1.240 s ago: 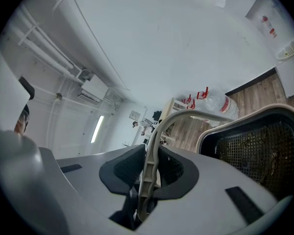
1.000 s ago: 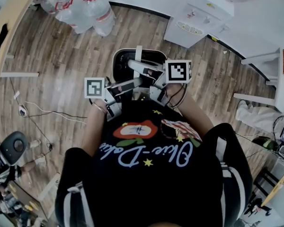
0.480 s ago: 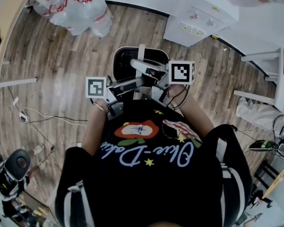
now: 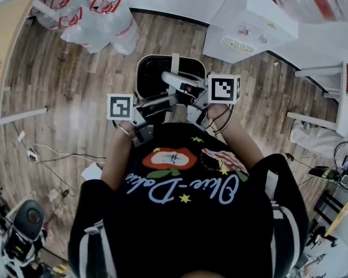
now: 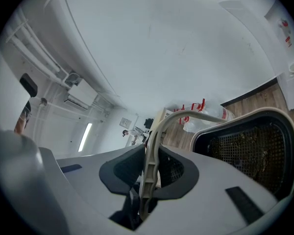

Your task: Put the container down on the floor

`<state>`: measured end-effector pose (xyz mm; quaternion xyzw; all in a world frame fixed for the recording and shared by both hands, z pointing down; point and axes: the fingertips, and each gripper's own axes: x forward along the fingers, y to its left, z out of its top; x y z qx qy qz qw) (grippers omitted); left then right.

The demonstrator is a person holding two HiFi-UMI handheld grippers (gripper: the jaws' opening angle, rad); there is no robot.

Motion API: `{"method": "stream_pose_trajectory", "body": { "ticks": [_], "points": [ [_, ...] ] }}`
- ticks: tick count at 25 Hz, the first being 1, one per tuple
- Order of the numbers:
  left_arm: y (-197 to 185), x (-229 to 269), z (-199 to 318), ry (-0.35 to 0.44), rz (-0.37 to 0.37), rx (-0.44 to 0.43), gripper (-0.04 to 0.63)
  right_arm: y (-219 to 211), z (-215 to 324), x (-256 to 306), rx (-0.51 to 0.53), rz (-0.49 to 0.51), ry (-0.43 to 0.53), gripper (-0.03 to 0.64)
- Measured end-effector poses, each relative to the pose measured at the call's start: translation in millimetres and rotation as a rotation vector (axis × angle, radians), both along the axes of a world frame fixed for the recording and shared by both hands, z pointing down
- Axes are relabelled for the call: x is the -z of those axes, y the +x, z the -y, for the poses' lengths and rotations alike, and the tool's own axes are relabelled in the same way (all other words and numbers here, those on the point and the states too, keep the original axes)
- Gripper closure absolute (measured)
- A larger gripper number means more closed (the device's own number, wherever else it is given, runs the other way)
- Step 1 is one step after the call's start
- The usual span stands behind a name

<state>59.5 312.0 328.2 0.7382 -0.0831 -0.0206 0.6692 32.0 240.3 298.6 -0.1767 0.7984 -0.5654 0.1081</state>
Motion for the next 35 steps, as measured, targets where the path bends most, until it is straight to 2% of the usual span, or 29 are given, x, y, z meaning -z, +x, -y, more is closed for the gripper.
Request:
{"method": "stream_pose_trajectory", "body": {
  "ticks": [15,21,25,35],
  "points": [
    [-40,-3,62,-0.022,-0.005,-0.072,0.474,-34,64,-10,-0.06,-0.069,-0.053,0.554],
    [-51,-6,81,-0.019,-0.014,-0.107,0.476,-43,84,-15,-0.092,-0.069,-0.053,0.554],
    [-62,-10,97,-0.013,0.012,-0.129,0.476,-51,101,-16,-0.118,-0.054,-0.049,0.554],
    [-75,-5,128,-0.007,-0.019,-0.097,0.474,-68,132,-9,-0.12,-0.05,-0.024,0.554]
  ]
}}
